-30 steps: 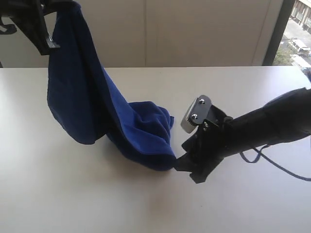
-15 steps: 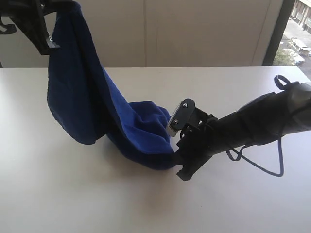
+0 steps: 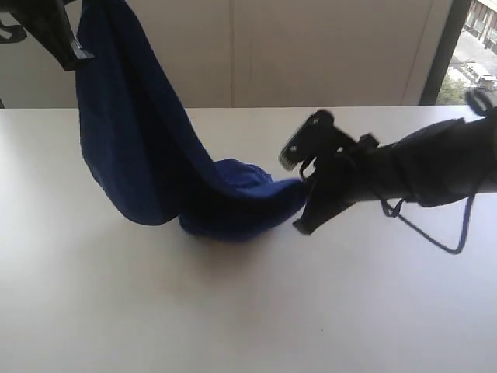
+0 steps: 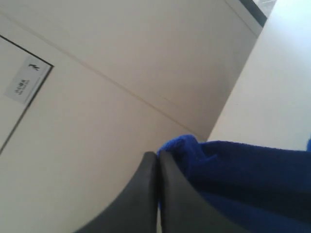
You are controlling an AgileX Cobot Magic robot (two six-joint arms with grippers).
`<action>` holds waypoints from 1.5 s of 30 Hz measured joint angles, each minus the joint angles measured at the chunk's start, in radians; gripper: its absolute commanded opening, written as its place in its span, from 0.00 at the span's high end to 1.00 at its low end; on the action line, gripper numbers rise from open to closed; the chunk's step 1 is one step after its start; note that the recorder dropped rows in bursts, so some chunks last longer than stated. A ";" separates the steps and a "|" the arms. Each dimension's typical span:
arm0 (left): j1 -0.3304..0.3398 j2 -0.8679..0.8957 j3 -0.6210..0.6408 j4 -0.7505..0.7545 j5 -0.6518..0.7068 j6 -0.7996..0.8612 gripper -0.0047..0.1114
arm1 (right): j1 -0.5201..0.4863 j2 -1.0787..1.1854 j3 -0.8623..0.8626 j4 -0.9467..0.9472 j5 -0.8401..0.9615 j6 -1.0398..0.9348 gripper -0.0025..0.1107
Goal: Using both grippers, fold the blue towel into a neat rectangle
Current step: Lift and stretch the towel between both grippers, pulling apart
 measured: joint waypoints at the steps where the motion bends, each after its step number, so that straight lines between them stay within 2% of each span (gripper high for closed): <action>1: 0.000 -0.007 0.000 0.000 -0.017 0.000 0.96 | 0.001 -0.038 0.000 0.000 -0.052 0.000 0.98; 6: 0.000 -0.057 0.000 0.000 -0.041 0.000 0.96 | 0.001 -0.235 -0.018 0.017 -0.319 -0.134 0.98; 12: 0.000 -0.127 0.000 0.000 -0.014 0.000 0.96 | 0.001 -0.458 -0.030 0.062 -0.458 -0.220 0.98; 15: 0.000 -0.164 0.000 0.000 0.047 0.000 0.96 | 0.001 -0.541 -0.030 0.090 -0.497 -0.222 0.98; 19: 0.000 -0.207 0.000 0.010 0.204 -0.041 0.96 | 0.001 -0.623 -0.030 0.197 -0.522 -0.222 0.98; 21: 0.000 -0.222 0.000 0.071 0.287 -0.132 0.96 | 0.001 -0.646 -0.030 0.262 -0.552 -0.222 0.98; 25: 0.012 -0.238 0.000 0.353 0.469 -0.507 0.96 | 0.001 -0.655 -0.030 0.362 -0.627 -0.222 0.98; 29: 0.014 -0.238 0.042 0.541 0.602 -0.819 0.96 | 0.009 -0.650 0.011 0.391 -0.550 -0.222 0.98; 33: 0.016 -0.228 0.130 0.594 0.608 -0.920 0.96 | 0.009 -0.600 0.047 0.400 -0.467 -0.222 0.98; 37: 0.018 -0.190 0.226 0.627 0.572 -0.943 0.96 | 0.009 -0.500 0.049 0.400 -0.406 -0.222 0.98; 45: 0.038 -0.030 0.338 0.805 0.347 -1.049 0.96 | 0.007 -0.209 0.043 0.374 -0.351 -0.222 0.98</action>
